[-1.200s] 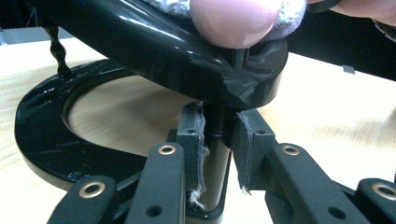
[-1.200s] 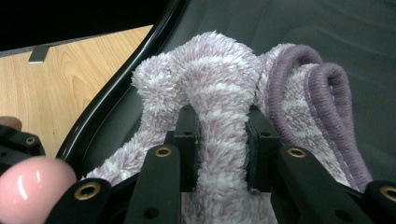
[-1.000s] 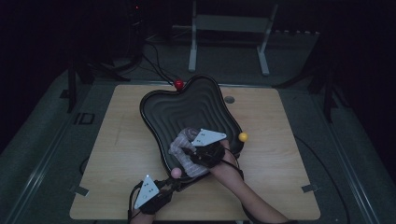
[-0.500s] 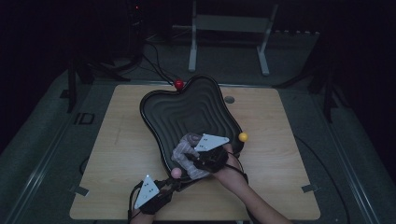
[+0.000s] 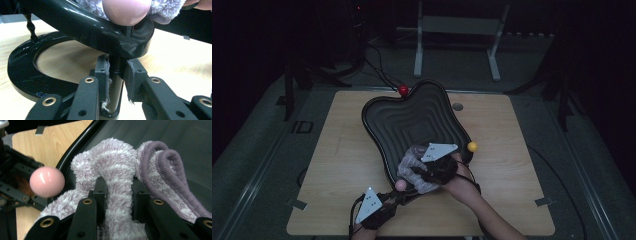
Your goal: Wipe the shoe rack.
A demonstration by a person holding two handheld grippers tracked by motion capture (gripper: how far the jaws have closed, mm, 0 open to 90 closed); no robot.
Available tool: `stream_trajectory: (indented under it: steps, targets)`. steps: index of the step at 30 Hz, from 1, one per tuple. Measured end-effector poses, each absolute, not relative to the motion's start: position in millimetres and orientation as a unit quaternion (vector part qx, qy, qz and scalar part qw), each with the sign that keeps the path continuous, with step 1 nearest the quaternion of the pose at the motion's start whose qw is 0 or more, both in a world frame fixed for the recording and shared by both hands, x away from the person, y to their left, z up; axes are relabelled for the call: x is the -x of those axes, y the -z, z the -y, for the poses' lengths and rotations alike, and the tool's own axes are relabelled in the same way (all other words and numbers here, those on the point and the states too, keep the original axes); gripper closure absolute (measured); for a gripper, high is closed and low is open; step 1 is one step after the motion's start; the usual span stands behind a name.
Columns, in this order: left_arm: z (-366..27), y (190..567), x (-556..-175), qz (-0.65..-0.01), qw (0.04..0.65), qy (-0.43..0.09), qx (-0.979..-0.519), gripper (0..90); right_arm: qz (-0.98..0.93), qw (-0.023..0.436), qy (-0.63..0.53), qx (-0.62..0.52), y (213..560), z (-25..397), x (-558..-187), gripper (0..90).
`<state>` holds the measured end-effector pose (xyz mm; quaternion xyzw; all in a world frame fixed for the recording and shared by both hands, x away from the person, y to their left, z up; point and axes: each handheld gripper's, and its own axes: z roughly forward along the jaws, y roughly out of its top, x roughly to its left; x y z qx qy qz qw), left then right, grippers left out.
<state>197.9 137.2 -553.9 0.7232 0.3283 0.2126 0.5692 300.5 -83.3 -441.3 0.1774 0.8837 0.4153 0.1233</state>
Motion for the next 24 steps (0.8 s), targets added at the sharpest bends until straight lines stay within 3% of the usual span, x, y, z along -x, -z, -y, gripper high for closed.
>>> stream_trajectory:
  steps: [6, 24]
  targets:
    - [-137, 554, -198, -0.328, 0.57, -0.211, -0.723, 74.4, -0.869, 0.129, -0.437, -0.191, 432, 77, -310, 71.3]
    - [-138, 554, -198, -0.326, 0.57, -0.212, -0.724, 74.4, -0.822, 0.161, -0.505, -0.206, 351, 6, -384, 71.2]
